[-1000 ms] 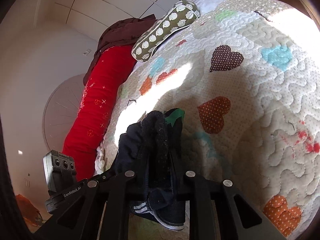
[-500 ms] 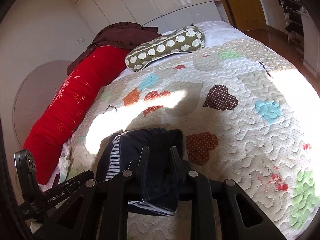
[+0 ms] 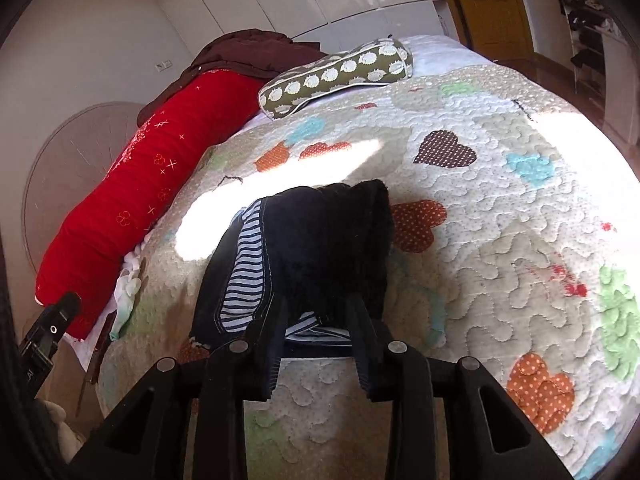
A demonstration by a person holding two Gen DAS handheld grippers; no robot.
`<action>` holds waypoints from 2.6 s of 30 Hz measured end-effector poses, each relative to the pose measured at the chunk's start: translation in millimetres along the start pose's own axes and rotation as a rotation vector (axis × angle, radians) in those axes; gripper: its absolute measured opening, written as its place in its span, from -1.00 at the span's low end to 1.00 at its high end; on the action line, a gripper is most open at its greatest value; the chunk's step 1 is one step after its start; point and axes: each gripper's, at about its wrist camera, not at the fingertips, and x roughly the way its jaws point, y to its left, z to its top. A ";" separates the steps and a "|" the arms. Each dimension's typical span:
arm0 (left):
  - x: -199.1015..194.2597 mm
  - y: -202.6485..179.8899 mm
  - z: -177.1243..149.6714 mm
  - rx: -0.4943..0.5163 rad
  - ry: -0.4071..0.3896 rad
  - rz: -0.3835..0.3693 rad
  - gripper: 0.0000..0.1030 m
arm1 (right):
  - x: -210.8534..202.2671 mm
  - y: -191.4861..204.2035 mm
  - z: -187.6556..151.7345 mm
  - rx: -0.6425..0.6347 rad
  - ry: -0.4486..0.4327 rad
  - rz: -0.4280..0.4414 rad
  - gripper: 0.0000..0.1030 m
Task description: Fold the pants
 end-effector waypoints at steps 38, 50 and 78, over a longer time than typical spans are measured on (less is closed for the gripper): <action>1.7 -25.3 -35.1 0.019 0.247 -0.147 0.94 | -16.3 19.0 -49.2 -0.148 0.029 -0.297 0.16; 8.8 -30.6 -41.8 0.013 0.293 -0.183 0.94 | -11.8 15.3 -51.2 -0.171 0.045 -0.356 0.37; 68.1 -36.2 -112.7 0.027 0.538 -0.205 1.00 | -2.8 13.0 -1.1 -0.084 0.040 -0.102 -0.09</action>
